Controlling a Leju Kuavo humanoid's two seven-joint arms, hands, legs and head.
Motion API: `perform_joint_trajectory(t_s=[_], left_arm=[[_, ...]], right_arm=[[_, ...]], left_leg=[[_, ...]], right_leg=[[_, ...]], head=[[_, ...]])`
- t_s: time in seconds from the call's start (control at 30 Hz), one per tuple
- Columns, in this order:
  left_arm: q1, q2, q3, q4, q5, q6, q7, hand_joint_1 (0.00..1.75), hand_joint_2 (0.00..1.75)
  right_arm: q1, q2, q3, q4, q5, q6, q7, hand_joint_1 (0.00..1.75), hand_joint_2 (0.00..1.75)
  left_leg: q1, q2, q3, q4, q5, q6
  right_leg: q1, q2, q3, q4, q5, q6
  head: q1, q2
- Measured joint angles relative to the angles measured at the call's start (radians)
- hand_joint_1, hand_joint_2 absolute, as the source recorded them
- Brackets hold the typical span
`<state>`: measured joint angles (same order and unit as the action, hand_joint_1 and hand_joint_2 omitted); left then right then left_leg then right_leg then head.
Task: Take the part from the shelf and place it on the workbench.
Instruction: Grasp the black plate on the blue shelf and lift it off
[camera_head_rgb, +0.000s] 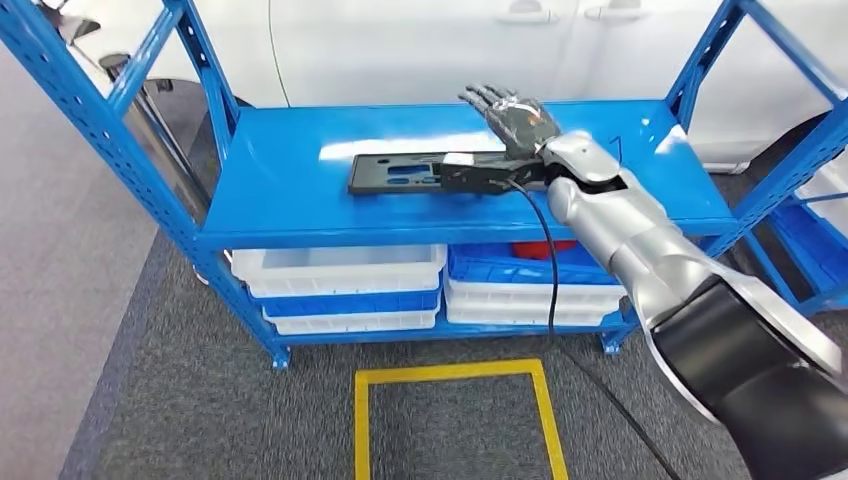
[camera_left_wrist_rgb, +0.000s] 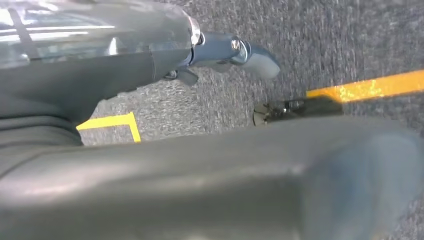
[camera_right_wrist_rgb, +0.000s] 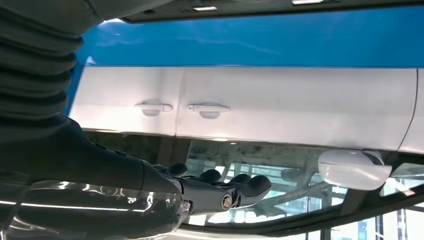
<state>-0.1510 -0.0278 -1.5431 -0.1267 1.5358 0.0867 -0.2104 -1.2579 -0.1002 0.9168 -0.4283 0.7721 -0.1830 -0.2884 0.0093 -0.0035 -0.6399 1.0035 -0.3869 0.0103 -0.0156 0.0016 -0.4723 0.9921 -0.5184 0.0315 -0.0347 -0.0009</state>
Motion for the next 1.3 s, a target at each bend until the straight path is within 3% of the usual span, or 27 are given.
perform_joint_trajectory(t_s=[0.07, 0.13, 0.2, 0.23, 0.27, 0.3, 0.4, 0.43, 0.47, 0.53, 0.6, 0.7, 0.73, 0.77, 0.8, 0.87, 0.9, 1.0, 1.07, 1.13, 1.2, 1.23, 1.27, 1.3], left_arm=[[0.001, 0.0, 0.0, 0.0, 0.0, 0.0, 0.0, 0.0, 0.0], [0.001, 0.001, 0.0, 0.0, 0.0, 0.0, -0.001, 0.0, 0.0], [0.002, 0.001, 0.0, 0.0, 0.0, 0.0, -0.001, 0.0, 0.0], [0.003, 0.001, 0.0, 0.0, 0.001, -0.001, -0.002, 0.0, 0.0], [0.005, 0.001, 0.0, 0.0, 0.002, -0.001, -0.003, 0.0, 0.0], [0.005, 0.001, 0.0, 0.0, 0.002, -0.002, -0.005, 0.0, 0.0], [0.004, 0.0, 0.0, 0.0, 0.003, -0.002, -0.007, 0.0, 0.0], [0.002, 0.0, 0.0, 0.0, 0.003, -0.002, -0.008, 0.0, 0.0], [0.001, 0.0, 0.0, 0.0, 0.003, -0.001, -0.008, 0.0, 0.0], [-0.002, 0.001, 0.0, 0.0, 0.003, 0.0, -0.01, 0.0, 0.0], [-0.005, 0.002, 0.0, 0.0, 0.006, 0.0, -0.011, 0.0, 0.0], [-0.007, 0.002, 0.0, 0.0, 0.01, 0.0, -0.012, 0.0, 0.0], [-0.006, 0.003, 0.0, 0.0, 0.011, 0.0, -0.012, 0.0, 0.0], [-0.005, 0.004, 0.0, 0.0, 0.011, -0.001, -0.013, 0.0, 0.0], [-0.003, 0.005, 0.0, 0.0, 0.012, -0.001, -0.014, 0.0, 0.0], [-0.001, 0.01, 0.0, 0.0, 0.013, -0.002, -0.015, 0.0, 0.0], [-0.001, 0.014, 0.0, 0.0, 0.013, -0.003, -0.016, 0.0, 0.0], [0.006, 0.019, 0.0, 0.0, 0.016, -0.004, -0.023, 0.0, 0.0], [0.009, 0.018, 0.0, -0.001, 0.016, -0.005, -0.03, 0.0, 0.0], [0.009, 0.018, 0.0, -0.001, 0.017, -0.008, -0.036, 0.0, 0.0], [0.012, 0.019, 0.0, -0.001, 0.017, -0.013, -0.04, 0.0, 0.0], [0.014, 0.019, 0.0, -0.001, 0.017, -0.016, -0.042, 0.0, 0.0], [0.016, 0.019, 0.0, -0.001, 0.017, -0.018, -0.043, 0.0, 0.0], [0.017, 0.019, 0.0, -0.001, 0.017, -0.02, -0.044, 0.0, 0.0]], right_arm=[[0.001, 0.0, -0.004, -0.001, 0.002, 0.0, 0.0, 0.0, 0.0], [0.004, -0.002, -0.006, -0.001, 0.004, 0.001, -0.003, 0.0, 0.0], [0.011, -0.005, -0.007, 0.0, 0.007, 0.005, -0.006, 0.0, 0.0], [0.015, -0.007, -0.007, 0.0, 0.008, 0.007, -0.007, 0.0, 0.0], [0.017, -0.009, -0.007, 0.001, 0.01, 0.008, -0.009, 0.0, 0.0], [0.018, -0.01, -0.007, 0.001, 0.013, 0.009, -0.012, 0.0, 0.0], [0.023, -0.016, -0.007, 0.003, 0.021, 0.016, -0.028, 0.0, 1.31], [0.025, -0.017, -0.007, 0.004, 0.024, 0.019, -0.033, 0.0, 1.75], [0.023, -0.018, -0.007, 0.004, 0.028, 0.022, -0.039, 0.0, 1.75], [0.011, -0.018, -0.008, 0.002, 0.041, 0.03, -0.051, 0.0, 1.75], [-0.009, -0.017, -0.007, 0.0, 0.067, 0.043, -0.063, 0.0, 1.75], [-0.02, -0.016, 0.001, 0.0, 0.105, 0.079, -0.074, 0.0, 1.75], [-0.021, -0.015, 0.004, -0.002, 0.112, 0.092, -0.077, 0.0, 1.75], [-0.022, -0.016, 0.008, -0.005, 0.117, 0.105, -0.08, 0.0, 1.75], [-0.024, -0.016, 0.011, -0.009, 0.12, 0.117, -0.084, 0.0, 1.75], [-0.031, -0.018, 0.015, -0.019, 0.122, 0.139, -0.095, 0.0, 1.75], [-0.035, -0.022, 0.018, -0.025, 0.122, 0.152, -0.103, 0.0, 1.75], [-0.041, -0.046, 0.031, -0.053, 0.107, 0.201, -0.126, 0.0, 1.75], [-0.048, -0.073, 0.038, -0.086, 0.082, 0.239, -0.14, 0.0, 1.75], [-0.059, -0.112, 0.052, -0.129, 0.05, 0.277, -0.15, 0.0, 1.75], [-0.061, -0.162, 0.072, -0.184, 0.015, 0.315, -0.153, 0.0, 1.75], [-0.057, -0.193, 0.082, -0.219, -0.005, 0.333, -0.152, 0.0, 1.75], [-0.052, -0.225, 0.092, -0.258, -0.024, 0.351, -0.15, 0.0, 1.75], [-0.048, -0.259, 0.1, -0.299, -0.042, 0.365, -0.147, 0.0, 1.75]], left_leg=[[0.001, -0.001, 0.028, -0.013, -0.014, 0.014], [0.0, -0.002, 0.062, -0.023, -0.031, 0.022], [-0.002, -0.005, 0.097, -0.028, -0.053, 0.025], [-0.003, -0.008, 0.115, -0.029, -0.066, 0.025], [-0.004, -0.011, 0.135, -0.03, -0.081, 0.025], [-0.006, -0.014, 0.156, -0.03, -0.097, 0.024], [-0.014, -0.019, 0.208, -0.025, -0.151, 0.015], [-0.016, -0.021, 0.223, -0.022, -0.167, 0.012], [-0.019, -0.022, 0.236, -0.014, -0.177, 0.008], [-0.018, -0.02, 0.249, 0.002, -0.186, 0.0], [-0.015, -0.014, 0.222, 0.062, -0.218, -0.01], [-0.012, -0.01, 0.115, 0.234, -0.31, -0.023], [-0.01, -0.009, 0.086, 0.261, -0.316, -0.024], [-0.01, -0.009, 0.073, 0.255, -0.299, -0.022], [-0.011, -0.008, 0.076, 0.212, -0.26, -0.016], [-0.018, -0.004, 0.107, 0.083, -0.172, 0.002], [-0.024, -0.004, 0.12, 0.034, -0.152, 0.011], [-0.033, -0.004, 0.123, -0.002, -0.133, 0.03], [-0.025, 0.0, 0.13, -0.018, -0.101, 0.035], [-0.018, 0.004, 0.135, -0.031, -0.085, 0.038], [-0.016, 0.003, 0.133, -0.032, -0.083, 0.04], [-0.015, 0.002, 0.133, -0.031, -0.084, 0.039], [-0.013, 0.001, 0.134, -0.03, -0.086, 0.037], [-0.011, 0.0, 0.135, -0.027, -0.09, 0.033]], right_leg=[[-0.002, -0.001, -0.041, 0.08, 0.027, 0.007], [-0.003, -0.001, -0.132, 0.207, 0.021, 0.005], [0.0, -0.001, -0.22, 0.286, -0.049, 0.003], [0.0, -0.001, -0.249, 0.29, -0.083, 0.002], [0.001, -0.001, -0.266, 0.268, -0.096, 0.0], [0.001, -0.001, -0.272, 0.222, -0.072, -0.003], [0.011, 0.001, -0.267, 0.041, 0.151, -0.019], [0.015, 0.003, -0.262, 0.013, 0.203, -0.023], [0.017, 0.006, -0.258, 0.006, 0.216, -0.026], [0.014, 0.011, -0.242, 0.012, 0.214, -0.038], [0.013, 0.012, -0.233, 0.012, 0.207, -0.052], [0.016, 0.012, -0.227, 0.011, 0.196, -0.062], [0.018, 0.013, -0.225, 0.012, 0.193, -0.063], [0.02, 0.013, -0.224, 0.012, 0.191, -0.063], [0.023, 0.014, -0.222, 0.012, 0.19, -0.064], [0.027, 0.014, -0.22, 0.012, 0.19, -0.062], [0.027, 0.014, -0.22, 0.012, 0.191, -0.06], [0.023, 0.015, -0.223, 0.01, 0.198, -0.044], [0.024, 0.015, -0.229, 0.021, 0.189, -0.034], [0.02, 0.014, -0.263, 0.102, 0.135, -0.022], [0.01, 0.012, -0.318, 0.234, 0.069, -0.008], [0.004, 0.011, -0.335, 0.278, 0.056, -0.001], [-0.002, 0.009, -0.335, 0.284, 0.061, 0.005], [-0.006, 0.007, -0.316, 0.251, 0.082, 0.011]], head=[[0.0, 0.0], [0.0, 0.0], [0.0, 0.0], [0.0, 0.0], [0.0, 0.0], [0.0, 0.0], [0.0, 0.0], [0.0, 0.0], [0.0, 0.0], [0.0, 0.0], [-0.001, 0.0], [-0.001, 0.0], [-0.001, 0.0], [-0.001, 0.0], [-0.001, 0.0], [-0.001, 0.0], [-0.001, 0.0], [-0.001, 0.0], [0.0, 0.0], [0.0, 0.0], [0.0, 0.0], [0.0, 0.0], [0.0, 0.0], [0.0, 0.0]])
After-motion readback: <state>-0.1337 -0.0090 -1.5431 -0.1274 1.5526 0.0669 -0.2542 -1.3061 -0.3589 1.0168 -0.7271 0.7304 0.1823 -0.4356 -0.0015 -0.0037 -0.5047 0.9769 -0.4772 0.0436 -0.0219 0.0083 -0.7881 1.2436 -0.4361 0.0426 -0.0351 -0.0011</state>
